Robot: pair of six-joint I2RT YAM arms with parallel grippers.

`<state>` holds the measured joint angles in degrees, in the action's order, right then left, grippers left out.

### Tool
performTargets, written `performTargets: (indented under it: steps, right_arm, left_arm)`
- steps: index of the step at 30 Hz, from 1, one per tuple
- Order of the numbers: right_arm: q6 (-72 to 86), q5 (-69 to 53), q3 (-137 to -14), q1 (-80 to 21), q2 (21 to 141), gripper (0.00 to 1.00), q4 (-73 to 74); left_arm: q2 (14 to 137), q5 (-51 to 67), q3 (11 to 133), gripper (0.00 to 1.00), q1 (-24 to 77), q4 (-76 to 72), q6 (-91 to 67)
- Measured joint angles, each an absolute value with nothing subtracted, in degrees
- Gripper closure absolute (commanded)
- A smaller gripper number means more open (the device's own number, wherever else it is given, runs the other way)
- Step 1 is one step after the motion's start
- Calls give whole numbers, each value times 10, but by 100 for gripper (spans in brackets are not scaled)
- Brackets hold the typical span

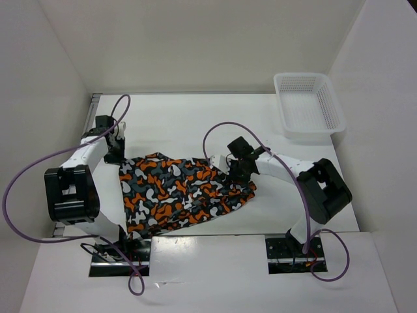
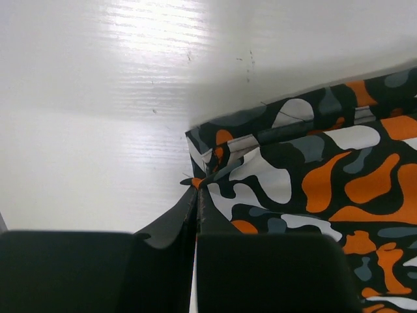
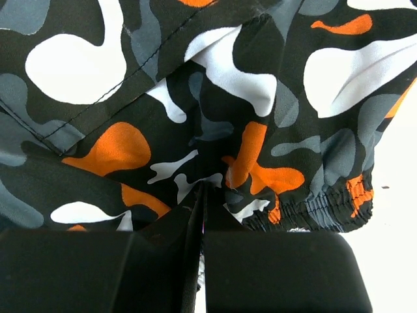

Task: Fold and stack the shorts
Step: Fold the shorts

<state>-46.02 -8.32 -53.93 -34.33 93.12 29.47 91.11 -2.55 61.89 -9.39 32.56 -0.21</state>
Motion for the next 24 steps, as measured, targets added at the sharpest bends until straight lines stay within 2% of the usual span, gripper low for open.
performTargets:
  steps: [9, 11, 17, 24]
  right_arm:
    - [-457, -69, -535, -344, 911, 98, 297]
    - [-431, -72, -555, -342, 904, 95, 311]
    - [-323, -115, -681, -331, 903, 95, 277]
    - [-283, -109, -683, -330, 957, 95, 212]
  left_arm:
    - [988, -51, 619, 100, -90, 294, -2]
    - [999, -57, 619, 100, -88, 293, -2]
    - [1013, -81, 628, 100, -67, 288, -2]
    - [1021, -89, 638, 100, -58, 282, -2]
